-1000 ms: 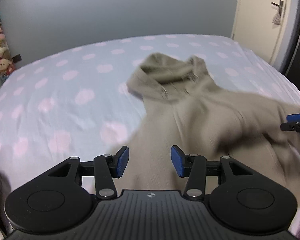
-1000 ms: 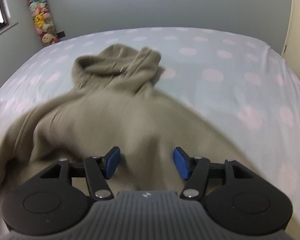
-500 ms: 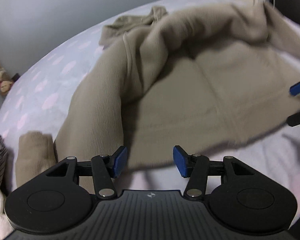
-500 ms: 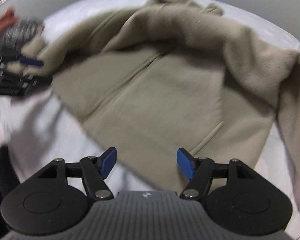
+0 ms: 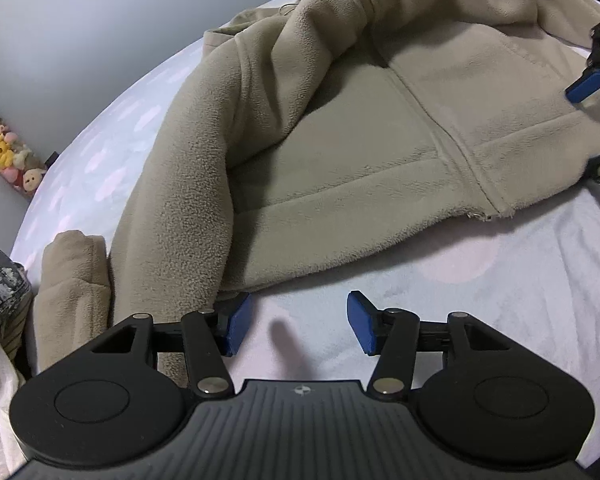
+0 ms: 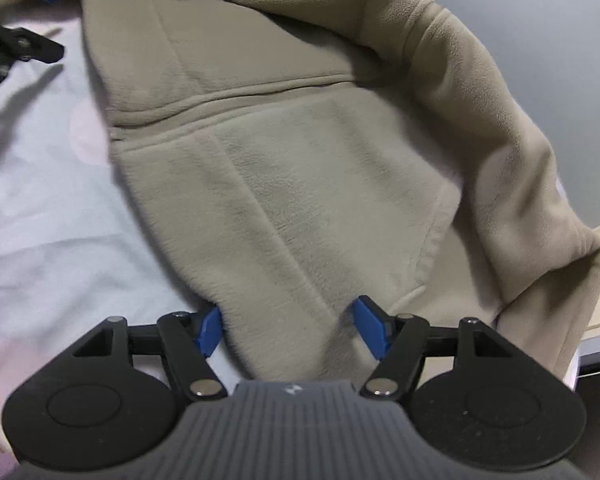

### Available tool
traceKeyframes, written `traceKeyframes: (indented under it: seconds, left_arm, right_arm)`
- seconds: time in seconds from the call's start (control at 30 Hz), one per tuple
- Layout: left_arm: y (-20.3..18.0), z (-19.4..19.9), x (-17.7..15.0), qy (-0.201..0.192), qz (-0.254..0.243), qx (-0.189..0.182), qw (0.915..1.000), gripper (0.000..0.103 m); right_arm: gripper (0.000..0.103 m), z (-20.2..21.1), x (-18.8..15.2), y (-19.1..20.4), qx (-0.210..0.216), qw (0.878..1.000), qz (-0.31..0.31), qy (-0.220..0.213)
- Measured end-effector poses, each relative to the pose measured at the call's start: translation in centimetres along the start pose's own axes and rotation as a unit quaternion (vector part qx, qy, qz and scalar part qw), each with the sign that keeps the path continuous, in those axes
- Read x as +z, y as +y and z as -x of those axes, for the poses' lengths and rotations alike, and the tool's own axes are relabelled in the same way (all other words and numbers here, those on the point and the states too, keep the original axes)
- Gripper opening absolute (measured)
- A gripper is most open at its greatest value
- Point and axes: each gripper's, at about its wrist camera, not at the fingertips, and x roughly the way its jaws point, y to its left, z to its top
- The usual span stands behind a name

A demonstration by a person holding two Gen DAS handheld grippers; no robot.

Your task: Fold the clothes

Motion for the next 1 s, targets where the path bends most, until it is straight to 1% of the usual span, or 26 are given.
traceKeyframes:
  seconds: [0.13, 0.17, 0.2, 0.23, 0.27, 0.37, 0.47, 0.53, 0.67, 0.73, 0.77, 0.8, 0.83, 0.87, 0.93, 0.97, 1.0]
  left_arm:
    - [-0.5, -0.2, -0.6, -0.006, -0.016, 0.007, 0.9998, 0.05]
    - [-0.6, -0.3, -0.6, -0.007, -0.023, 0.009, 0.9997, 0.05]
    - [-0.7, -0.3, -0.6, -0.009, -0.027, 0.01, 0.9995, 0.05]
    - [-0.7, -0.4, -0.6, -0.012, -0.029, 0.012, 0.9994, 0.05]
    - [-0.8, -0.4, -0.5, -0.014, -0.032, 0.014, 0.9993, 0.05]
    - [-1.3, -0.5, -0.3, -0.018, -0.05, 0.022, 0.9984, 0.05]
    - [-2.2, -0.6, 0.0, -0.026, -0.083, 0.036, 0.9955, 0.051]
    - [-3.0, -0.9, 0.3, -0.031, -0.107, 0.048, 0.9926, 0.054]
    - [-4.1, -2.1, 1.6, -0.031, -0.139, 0.072, 0.9871, 0.056]
    - [-4.4, -2.7, 2.5, -0.031, -0.141, 0.082, 0.9862, 0.056]
    - [-4.4, -2.9, 3.0, -0.029, -0.132, 0.082, 0.9874, 0.053]
    - [-4.0, -3.0, 3.5, -0.026, -0.115, 0.076, 0.9901, 0.041]
    - [-3.4, -3.0, 4.0, -0.024, -0.088, 0.067, 0.9935, 0.025]
    - [-2.7, -2.9, 4.5, -0.023, -0.062, 0.059, 0.9961, 0.022]
    - [-1.2, -2.4, 4.9, -0.031, -0.015, 0.041, 0.9986, 0.014]
    - [-0.5, -2.0, 5.1, -0.036, 0.004, 0.033, 0.9988, 0.013]
    - [-0.1, -1.5, 5.2, -0.041, 0.01, 0.032, 0.9986, 0.012]
  right_arm:
    - [0.069, -0.5, 0.2, 0.6, -0.021, 1.0, -0.001, -0.007]
    - [0.066, -0.5, 0.1, 0.8, -0.028, 1.0, 0.003, -0.011]
    - [0.06, -0.4, 0.1, 0.9, -0.033, 0.999, 0.006, -0.015]
    - [0.049, -0.4, 0.1, 1.0, -0.037, 0.999, 0.007, -0.02]
    - [0.044, -0.3, 0.1, 1.0, -0.042, 0.999, 0.007, -0.024]
    - [0.036, 0.5, -0.1, -0.3, -0.039, 0.998, -0.024, -0.036]
    - [0.034, 2.0, 0.2, -2.0, -0.035, 0.996, -0.06, -0.06]
    - [0.033, 3.2, 0.4, -3.2, -0.036, 0.993, -0.079, -0.08]
    - [0.032, 4.9, 0.8, -5.4, -0.029, 0.987, -0.118, -0.109]
    - [0.032, 5.7, 1.0, -6.3, -0.028, 0.983, -0.133, -0.121]
    - [0.032, 5.9, 1.2, -6.7, -0.028, 0.982, -0.139, -0.126]
    - [0.032, 6.0, 1.4, -6.8, -0.027, 0.982, -0.139, -0.127]
    - [0.032, 6.1, 1.5, -6.8, -0.026, 0.982, -0.138, -0.126]
    - [0.032, 6.3, 1.6, -6.8, -0.025, 0.982, -0.137, -0.125]
    - [0.032, 6.7, 1.4, -6.6, -0.021, 0.983, -0.134, -0.122]
    - [0.032, 6.7, 1.4, -6.5, -0.02, 0.983, -0.135, -0.121]
    - [0.032, 6.8, 1.4, -6.5, -0.02, 0.983, -0.136, -0.121]
